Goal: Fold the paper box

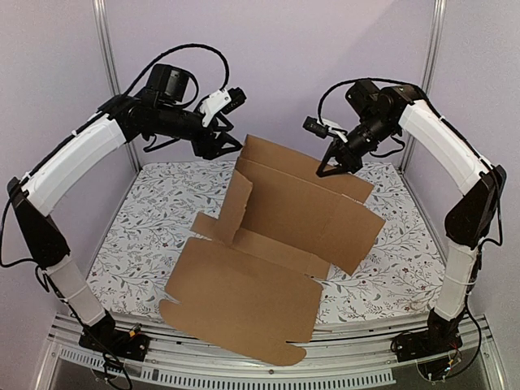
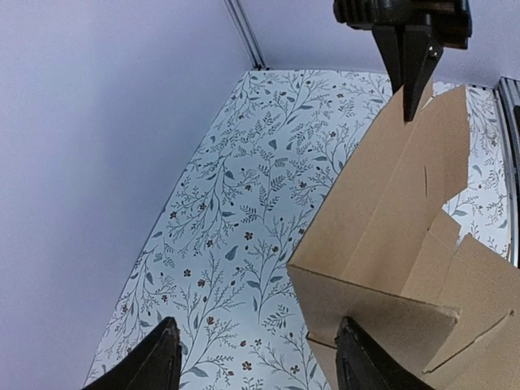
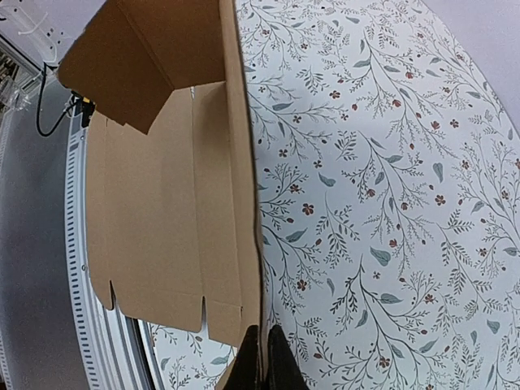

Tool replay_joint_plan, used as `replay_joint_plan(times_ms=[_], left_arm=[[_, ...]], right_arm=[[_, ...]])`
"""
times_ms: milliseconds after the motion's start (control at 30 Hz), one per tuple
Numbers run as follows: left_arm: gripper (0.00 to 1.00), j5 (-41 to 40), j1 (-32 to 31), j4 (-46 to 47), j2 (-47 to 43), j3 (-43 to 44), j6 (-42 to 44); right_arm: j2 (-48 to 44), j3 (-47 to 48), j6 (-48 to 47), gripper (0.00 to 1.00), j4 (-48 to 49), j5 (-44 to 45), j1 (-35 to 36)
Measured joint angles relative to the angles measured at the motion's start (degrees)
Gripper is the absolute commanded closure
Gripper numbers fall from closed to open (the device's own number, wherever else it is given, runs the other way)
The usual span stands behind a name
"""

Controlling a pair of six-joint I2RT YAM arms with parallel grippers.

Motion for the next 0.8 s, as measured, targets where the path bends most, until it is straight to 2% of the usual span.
replay_joint_plan(times_ms=[200,467,800], left_arm=[[0.35,0.26,-3.37,-4.00,1.51,1.73,1.36],[0.45,-0.42,-4.63,-5.31,2.51,2.25,2.10],[0.25,-0.39,-4.59,-5.68,1.90,1.49,1.73]], right_arm=[[0.00,-0.17,0.22,1.00,-0.39,0.85,0.33],[-0.07,-1.20,-0.26,1.00,-0.55,0.68,0.81],[-2.54,-4.52,-3.15,1.00,-0.24,0.81,2.58]])
